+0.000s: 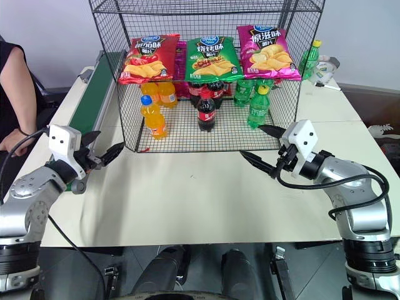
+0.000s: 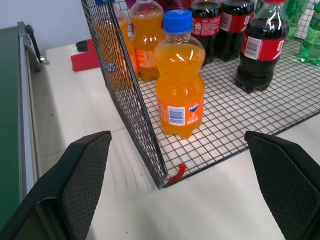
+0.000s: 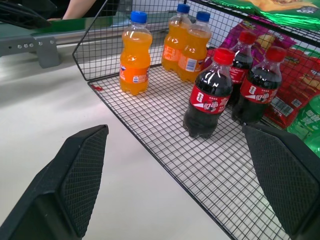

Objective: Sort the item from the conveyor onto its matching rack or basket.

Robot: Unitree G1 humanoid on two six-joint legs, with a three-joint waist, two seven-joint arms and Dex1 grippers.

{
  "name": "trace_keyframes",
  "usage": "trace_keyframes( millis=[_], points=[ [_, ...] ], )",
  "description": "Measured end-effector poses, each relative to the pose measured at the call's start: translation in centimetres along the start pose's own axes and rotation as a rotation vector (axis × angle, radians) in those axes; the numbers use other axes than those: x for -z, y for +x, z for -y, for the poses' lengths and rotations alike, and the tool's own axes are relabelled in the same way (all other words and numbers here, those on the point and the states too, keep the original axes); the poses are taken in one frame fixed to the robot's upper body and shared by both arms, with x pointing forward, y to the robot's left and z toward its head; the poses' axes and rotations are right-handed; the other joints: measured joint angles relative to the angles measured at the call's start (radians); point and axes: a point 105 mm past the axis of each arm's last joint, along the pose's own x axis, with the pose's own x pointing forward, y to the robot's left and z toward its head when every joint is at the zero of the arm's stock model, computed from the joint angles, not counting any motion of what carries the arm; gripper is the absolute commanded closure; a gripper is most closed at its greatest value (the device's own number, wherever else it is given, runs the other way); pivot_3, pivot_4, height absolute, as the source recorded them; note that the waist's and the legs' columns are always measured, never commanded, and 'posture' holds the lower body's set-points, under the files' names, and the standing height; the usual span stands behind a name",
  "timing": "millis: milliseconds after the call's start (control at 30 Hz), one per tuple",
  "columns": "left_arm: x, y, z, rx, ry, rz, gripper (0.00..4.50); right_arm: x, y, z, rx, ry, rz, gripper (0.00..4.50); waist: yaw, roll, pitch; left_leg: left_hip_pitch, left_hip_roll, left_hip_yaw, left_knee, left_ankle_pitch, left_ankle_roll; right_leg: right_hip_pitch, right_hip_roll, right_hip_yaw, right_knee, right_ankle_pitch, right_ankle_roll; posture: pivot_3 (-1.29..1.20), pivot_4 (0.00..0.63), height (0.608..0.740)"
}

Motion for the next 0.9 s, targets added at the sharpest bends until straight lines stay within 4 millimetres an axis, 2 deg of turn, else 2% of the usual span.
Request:
trace_keyframes(
  millis=[633,900],
  points=[
    [0.3,0.1,-0.1,-0.017,-0.008,0.003,0.04,0.3,0.3,0.2,0.003,-0.009,0.008,0.00,0.000,0.000,0.000,0.000,0.000,0.000,0.000,0.000,0.000,0.000,0.000,0.000,0.000,0.000,0.000,0.00,0.150,0.740],
    [0.6,0.1,-0.3,-0.032,-0.017,-0.013,0.04,-0.3,1.1,0.3,-0.008,-0.030,0.034,0.00,0.000,0.000,0.000,0.000,0.000,0.000,0.000,0.000,0.000,0.000,0.000,0.000,0.000,0.000,0.000,0.00,0.150,0.740]
  ],
)
